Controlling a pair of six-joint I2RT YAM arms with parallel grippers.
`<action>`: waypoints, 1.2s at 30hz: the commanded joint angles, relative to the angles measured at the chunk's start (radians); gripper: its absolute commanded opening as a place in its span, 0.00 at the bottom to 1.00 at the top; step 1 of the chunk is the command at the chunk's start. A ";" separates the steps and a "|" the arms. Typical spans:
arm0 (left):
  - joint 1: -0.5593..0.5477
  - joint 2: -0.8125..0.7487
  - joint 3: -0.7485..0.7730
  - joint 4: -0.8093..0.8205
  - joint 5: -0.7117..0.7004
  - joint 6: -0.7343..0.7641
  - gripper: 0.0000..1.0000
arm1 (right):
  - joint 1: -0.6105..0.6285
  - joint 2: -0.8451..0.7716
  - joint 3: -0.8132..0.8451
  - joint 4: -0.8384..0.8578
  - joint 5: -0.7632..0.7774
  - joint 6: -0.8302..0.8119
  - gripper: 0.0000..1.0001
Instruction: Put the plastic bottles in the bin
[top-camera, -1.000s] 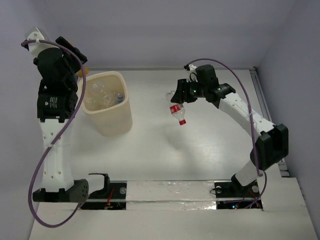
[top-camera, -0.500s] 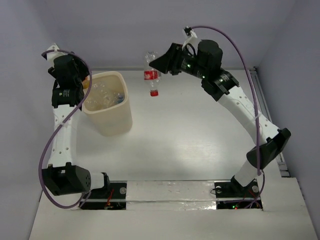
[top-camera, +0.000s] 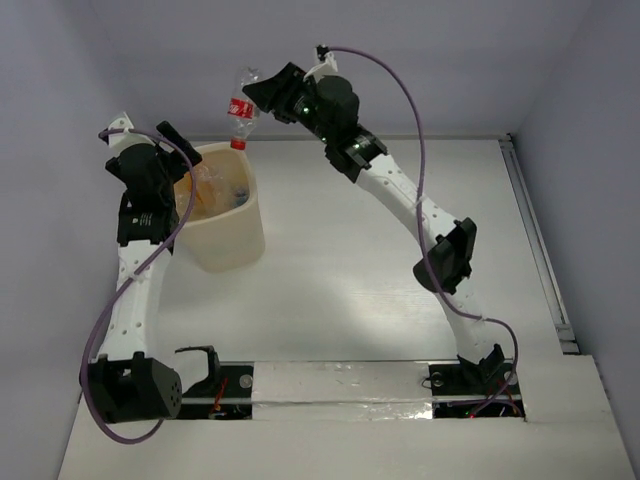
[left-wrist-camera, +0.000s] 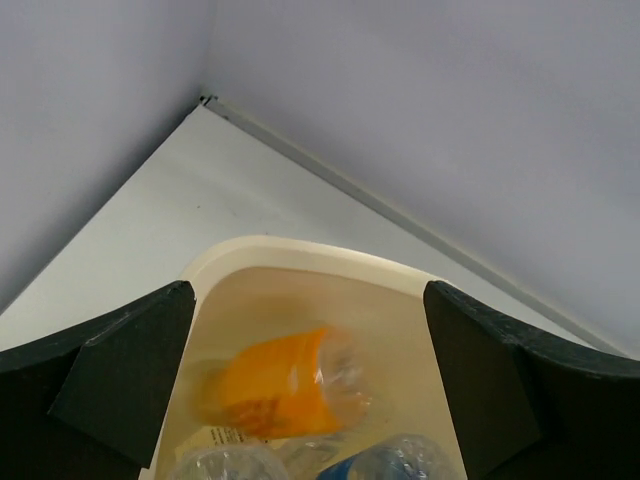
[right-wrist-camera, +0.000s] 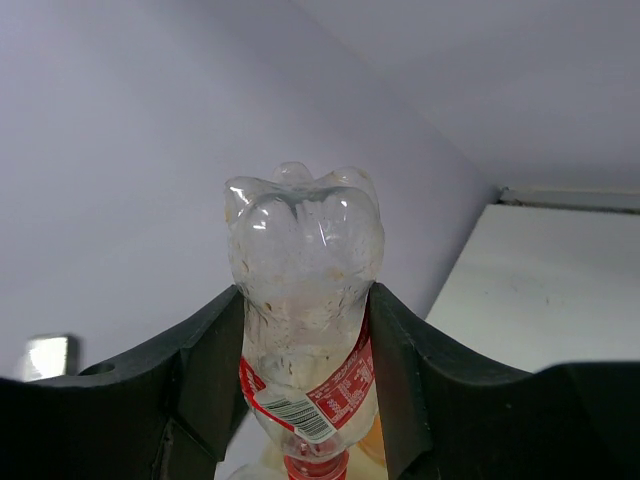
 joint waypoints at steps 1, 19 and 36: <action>-0.003 -0.066 0.068 0.022 0.032 -0.037 0.99 | 0.075 -0.029 0.020 0.134 0.172 -0.040 0.50; -0.003 -0.169 0.307 -0.139 0.172 -0.181 0.99 | 0.190 -0.043 -0.023 -0.051 0.270 -0.335 0.97; -0.003 -0.241 0.376 -0.202 0.358 -0.327 0.99 | 0.190 -0.998 -0.946 0.074 0.549 -0.435 0.00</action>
